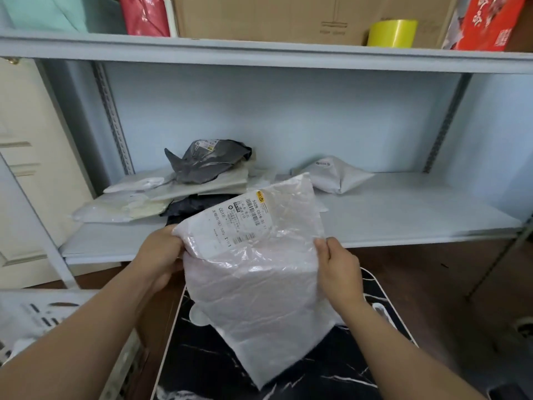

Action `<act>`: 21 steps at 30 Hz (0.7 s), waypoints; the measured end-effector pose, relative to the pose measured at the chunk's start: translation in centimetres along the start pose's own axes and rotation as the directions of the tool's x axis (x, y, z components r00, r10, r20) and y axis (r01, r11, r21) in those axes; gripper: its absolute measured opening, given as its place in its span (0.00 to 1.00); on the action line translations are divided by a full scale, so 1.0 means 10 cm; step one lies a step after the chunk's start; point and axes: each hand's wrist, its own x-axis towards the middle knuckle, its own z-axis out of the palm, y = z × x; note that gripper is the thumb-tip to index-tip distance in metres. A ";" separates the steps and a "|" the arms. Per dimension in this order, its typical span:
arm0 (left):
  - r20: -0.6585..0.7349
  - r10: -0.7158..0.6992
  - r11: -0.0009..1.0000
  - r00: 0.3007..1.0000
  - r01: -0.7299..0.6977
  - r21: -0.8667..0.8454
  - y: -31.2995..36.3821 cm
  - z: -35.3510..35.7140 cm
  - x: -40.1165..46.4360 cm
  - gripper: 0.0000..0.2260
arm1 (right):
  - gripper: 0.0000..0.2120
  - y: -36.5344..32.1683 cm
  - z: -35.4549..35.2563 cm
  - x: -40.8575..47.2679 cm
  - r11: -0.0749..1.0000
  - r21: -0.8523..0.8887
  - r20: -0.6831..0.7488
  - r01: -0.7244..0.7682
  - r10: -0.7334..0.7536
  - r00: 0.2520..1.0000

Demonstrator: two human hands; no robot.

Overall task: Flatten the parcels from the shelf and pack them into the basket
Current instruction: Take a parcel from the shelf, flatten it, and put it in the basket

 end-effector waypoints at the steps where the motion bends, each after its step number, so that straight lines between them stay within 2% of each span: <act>1: -0.042 -0.015 1.000 0.999 0.016 0.018 -0.02 -0.04 -0.04 0.14 | 0.16 -0.02 -0.02 0.00 0.997 -0.080 -0.012 0.011 -0.012 1.000; 5: -0.233 -0.051 0.990 0.971 0.081 0.118 -0.30 -0.05 -0.07 0.14 | 0.18 -0.11 -0.10 0.08 0.981 -0.178 -0.051 0.072 -0.082 0.995; 7: -0.324 -0.162 0.982 0.932 0.183 0.036 -0.52 -0.08 -0.01 0.11 | 0.21 -0.12 -0.11 0.15 0.970 -0.215 0.007 0.116 -0.118 0.993; 9: -0.340 -0.344 0.939 0.875 0.327 -0.106 -0.82 -0.17 0.07 0.16 | 0.27 -0.01 -0.09 0.20 0.954 -0.288 0.206 0.089 -0.029 0.978; 11: -0.324 -0.471 0.881 0.821 0.460 -0.113 -1.17 -0.27 0.06 0.16 | 0.32 0.21 0.01 0.14 0.849 -0.508 0.443 0.144 0.115 0.889; 12: -0.329 -0.510 0.852 0.795 0.518 -0.072 -1.34 -0.30 0.04 0.14 | 0.35 0.35 0.09 0.05 0.802 -0.577 0.504 0.157 0.198 0.841; 14: -0.332 -0.553 0.790 0.764 0.607 0.082 -1.64 -0.31 -0.03 0.15 | 0.40 0.63 0.26 -0.16 0.790 -0.613 0.482 0.020 0.353 0.802; 15: -0.331 -0.533 0.746 0.779 0.617 0.252 -1.75 -0.31 -0.07 0.16 | 0.42 0.77 0.33 -0.25 0.794 -0.599 0.435 -0.099 0.427 0.792; 16: -0.336 -0.502 0.625 0.797 0.603 0.495 -1.84 -0.32 -0.07 0.18 | 0.44 0.88 0.40 -0.33 0.776 -0.590 0.382 -0.224 0.513 0.769; 17: -0.331 -0.454 0.430 0.827 0.529 0.732 -1.89 -0.33 -0.07 0.22 | 0.46 0.98 0.46 -0.39 0.738 -0.584 0.325 -0.338 0.594 0.736; 18: -0.330 -0.394 0.194 0.858 0.429 0.882 -1.87 -0.34 -0.07 0.25 | 0.47 1.06 0.50 -0.44 0.677 -0.582 0.258 -0.450 0.678 0.688; 19: -0.326 -0.311 0.090 0.893 0.370 0.925 -1.85 -0.33 -0.03 0.25 | 0.47 1.16 0.54 -0.48 0.605 -0.574 0.187 -0.552 0.753 0.632; 20: -0.302 -0.235 0.099 0.924 0.332 0.938 -1.84 -0.32 0.06 0.22 | 0.47 1.27 0.60 -0.50 0.531 -0.553 0.131 -0.643 0.817 0.562; 21: -0.262 -0.179 0.189 0.948 0.294 0.937 -1.85 -0.31 0.17 0.19 | 0.45 1.36 0.65 -0.51 0.474 -0.502 0.097 -0.723 0.862 0.497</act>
